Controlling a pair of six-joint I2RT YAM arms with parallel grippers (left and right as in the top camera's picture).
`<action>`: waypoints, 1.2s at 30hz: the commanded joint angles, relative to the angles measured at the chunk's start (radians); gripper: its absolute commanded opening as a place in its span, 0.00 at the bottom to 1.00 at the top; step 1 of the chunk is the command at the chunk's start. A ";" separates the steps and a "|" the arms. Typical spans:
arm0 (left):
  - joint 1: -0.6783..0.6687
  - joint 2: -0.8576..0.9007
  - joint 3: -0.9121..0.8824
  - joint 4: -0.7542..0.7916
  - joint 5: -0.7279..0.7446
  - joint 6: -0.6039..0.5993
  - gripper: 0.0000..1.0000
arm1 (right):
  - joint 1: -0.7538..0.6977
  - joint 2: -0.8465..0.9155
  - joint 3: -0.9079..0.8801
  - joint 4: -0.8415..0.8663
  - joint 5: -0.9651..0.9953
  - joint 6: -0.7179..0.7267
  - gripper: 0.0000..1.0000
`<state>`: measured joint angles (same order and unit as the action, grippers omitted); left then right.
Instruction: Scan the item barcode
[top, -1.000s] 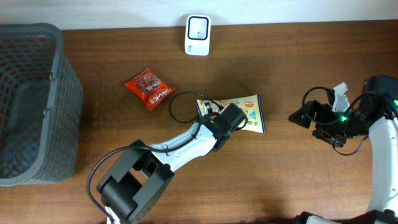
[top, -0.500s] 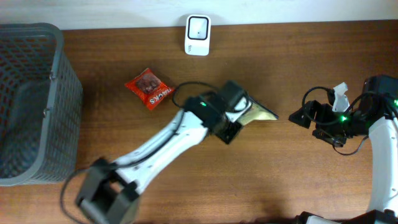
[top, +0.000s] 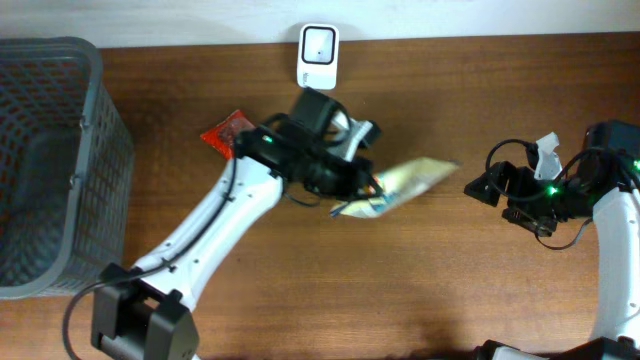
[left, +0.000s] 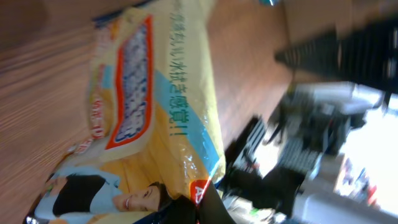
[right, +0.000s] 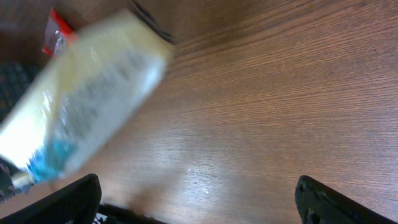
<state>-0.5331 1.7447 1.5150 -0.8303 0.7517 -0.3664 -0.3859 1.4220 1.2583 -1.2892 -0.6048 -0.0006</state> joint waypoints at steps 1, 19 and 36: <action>0.066 0.030 -0.008 0.003 0.011 -0.195 0.00 | 0.007 -0.020 -0.006 -0.001 -0.013 -0.011 0.99; 0.051 0.184 0.034 0.258 0.412 -0.440 0.00 | 0.007 -0.020 -0.006 0.000 -0.013 -0.011 0.99; 0.042 0.243 -0.014 0.260 0.427 -0.449 0.00 | 0.007 -0.020 -0.006 -0.002 -0.012 -0.011 0.99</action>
<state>-0.5095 1.9400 1.5322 -0.5518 1.2816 -0.8558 -0.3859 1.4220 1.2583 -1.2896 -0.6044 -0.0010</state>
